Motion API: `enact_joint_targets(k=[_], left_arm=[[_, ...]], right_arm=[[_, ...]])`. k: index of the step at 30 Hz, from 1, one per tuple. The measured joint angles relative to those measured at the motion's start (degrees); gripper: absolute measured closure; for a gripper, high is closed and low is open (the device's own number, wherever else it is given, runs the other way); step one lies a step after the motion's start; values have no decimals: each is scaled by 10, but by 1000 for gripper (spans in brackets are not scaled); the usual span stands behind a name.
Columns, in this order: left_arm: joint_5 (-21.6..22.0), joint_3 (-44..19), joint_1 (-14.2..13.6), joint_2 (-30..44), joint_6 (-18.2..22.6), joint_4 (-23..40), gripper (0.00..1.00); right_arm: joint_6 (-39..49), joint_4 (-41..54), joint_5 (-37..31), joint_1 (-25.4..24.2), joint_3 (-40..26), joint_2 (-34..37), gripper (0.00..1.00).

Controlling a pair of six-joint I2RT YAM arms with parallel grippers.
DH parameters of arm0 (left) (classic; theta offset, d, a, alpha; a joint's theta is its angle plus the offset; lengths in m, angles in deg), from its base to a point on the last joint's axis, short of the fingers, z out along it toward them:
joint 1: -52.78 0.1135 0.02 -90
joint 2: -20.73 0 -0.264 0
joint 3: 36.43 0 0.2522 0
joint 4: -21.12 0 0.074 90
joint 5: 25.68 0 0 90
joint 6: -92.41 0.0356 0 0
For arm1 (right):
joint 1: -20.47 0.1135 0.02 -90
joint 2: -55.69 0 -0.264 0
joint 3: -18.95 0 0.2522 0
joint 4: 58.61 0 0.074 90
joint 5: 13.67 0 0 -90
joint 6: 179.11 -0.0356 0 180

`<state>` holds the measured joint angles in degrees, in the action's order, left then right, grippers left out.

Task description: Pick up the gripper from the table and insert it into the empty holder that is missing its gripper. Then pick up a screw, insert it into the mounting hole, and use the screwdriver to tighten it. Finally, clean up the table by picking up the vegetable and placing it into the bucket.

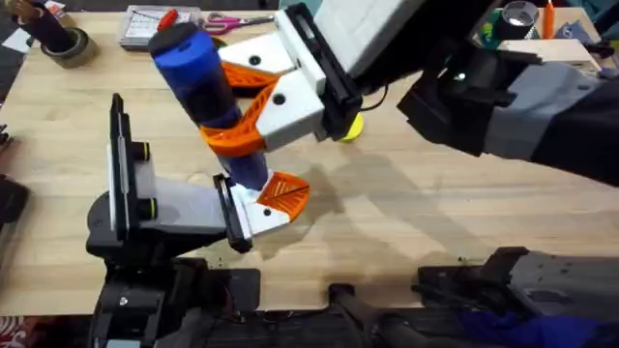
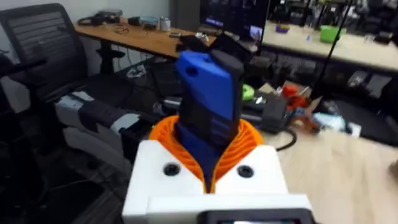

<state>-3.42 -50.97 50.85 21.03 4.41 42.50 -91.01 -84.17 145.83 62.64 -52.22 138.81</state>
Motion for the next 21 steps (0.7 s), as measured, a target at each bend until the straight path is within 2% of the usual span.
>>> enact_joint_targets(k=[5,9,13,16,18,21], left_arm=[[0,0,0,0,0,0,985],[0,0,0,0,0,0,985],[0,0,0,0,0,0,985],[0,0,0,0,0,0,985],[0,0,0,0,0,0,985],[0,0,0,0,0,0,985]], right_arm=[[-43,-84,-13,-3,-1,0,976],[-83,-81,-15,-19,-20,0,976],[-99,-58,-15,-36,-71,0,976],[-100,5,-20,-45,-108,0,976],[-84,94,-41,-53,-132,0,976],[-22,287,-122,-70,-172,0,976]])
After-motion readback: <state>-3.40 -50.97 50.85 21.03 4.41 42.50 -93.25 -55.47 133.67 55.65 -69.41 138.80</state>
